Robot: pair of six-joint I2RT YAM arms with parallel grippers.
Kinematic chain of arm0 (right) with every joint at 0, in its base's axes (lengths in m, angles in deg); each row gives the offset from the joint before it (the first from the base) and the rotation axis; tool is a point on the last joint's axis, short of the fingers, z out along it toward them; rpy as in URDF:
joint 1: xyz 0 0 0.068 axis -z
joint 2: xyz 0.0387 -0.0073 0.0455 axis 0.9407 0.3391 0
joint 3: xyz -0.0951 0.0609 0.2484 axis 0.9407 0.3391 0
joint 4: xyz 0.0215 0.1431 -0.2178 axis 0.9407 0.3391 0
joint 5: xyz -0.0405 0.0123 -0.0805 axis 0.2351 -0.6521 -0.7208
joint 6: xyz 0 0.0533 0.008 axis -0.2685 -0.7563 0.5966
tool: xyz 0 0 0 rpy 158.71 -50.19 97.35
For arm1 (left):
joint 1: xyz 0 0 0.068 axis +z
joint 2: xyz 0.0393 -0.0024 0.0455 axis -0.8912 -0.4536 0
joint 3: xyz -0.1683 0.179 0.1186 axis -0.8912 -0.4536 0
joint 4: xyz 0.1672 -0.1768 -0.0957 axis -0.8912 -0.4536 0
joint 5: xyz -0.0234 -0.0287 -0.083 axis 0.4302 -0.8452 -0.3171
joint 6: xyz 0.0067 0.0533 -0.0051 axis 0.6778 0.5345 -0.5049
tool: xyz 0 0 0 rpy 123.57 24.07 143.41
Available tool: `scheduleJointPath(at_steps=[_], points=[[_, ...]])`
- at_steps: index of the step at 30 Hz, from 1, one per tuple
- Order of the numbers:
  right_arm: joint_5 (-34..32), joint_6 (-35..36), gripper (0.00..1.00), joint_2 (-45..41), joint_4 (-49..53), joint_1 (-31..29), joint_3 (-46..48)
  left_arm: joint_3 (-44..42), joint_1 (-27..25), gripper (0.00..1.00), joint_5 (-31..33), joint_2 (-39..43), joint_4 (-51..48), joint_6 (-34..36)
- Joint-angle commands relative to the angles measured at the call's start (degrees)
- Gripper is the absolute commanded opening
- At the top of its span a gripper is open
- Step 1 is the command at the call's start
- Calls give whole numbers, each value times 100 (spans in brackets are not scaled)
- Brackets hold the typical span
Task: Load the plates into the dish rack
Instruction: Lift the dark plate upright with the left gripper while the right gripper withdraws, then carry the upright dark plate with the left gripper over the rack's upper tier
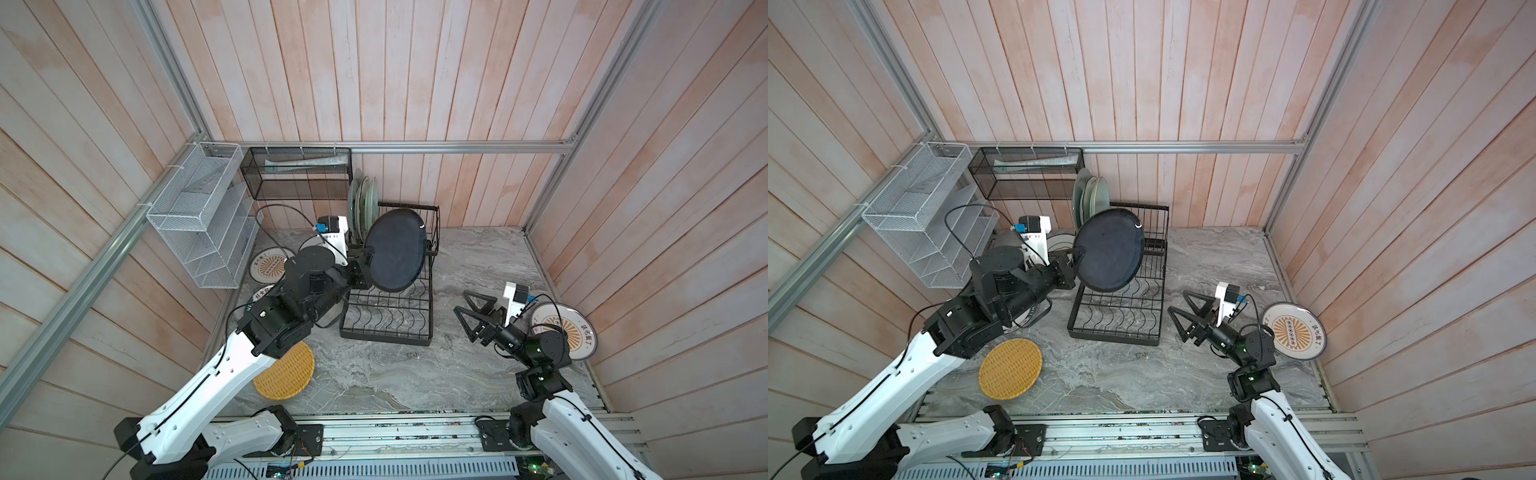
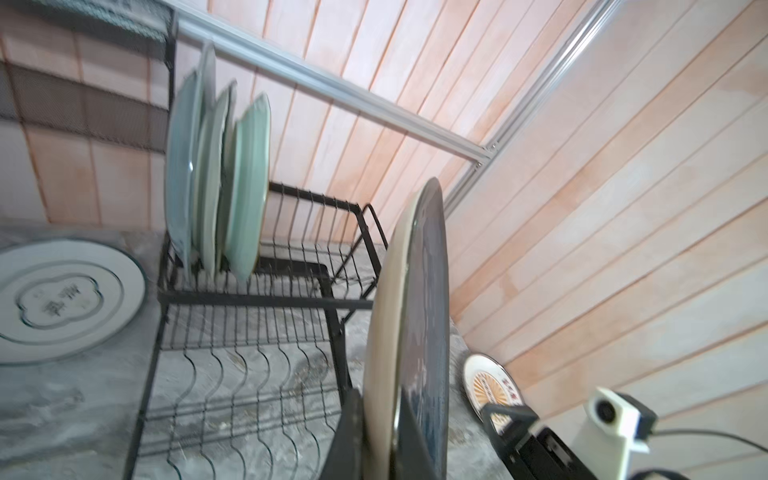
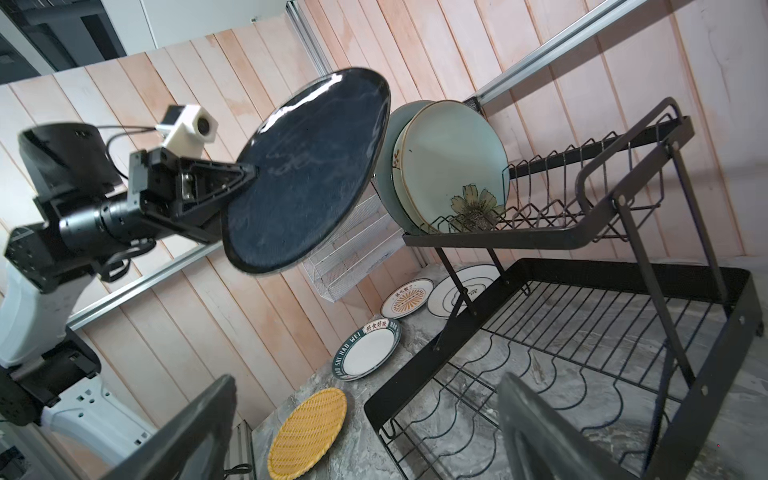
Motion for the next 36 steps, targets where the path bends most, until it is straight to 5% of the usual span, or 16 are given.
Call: scheduleJointPath(at_steps=[1,18,36], points=[[-510,460,98,-72,298,-153,83,785,7,0,805,-349,262,578],[-845,510,98,239,69,-518,211,2748,4,0,2863,-2495,681,2412],[-776,531,98,577,-74,-675,163,4092,259,0,3428,-4148,932,4261]])
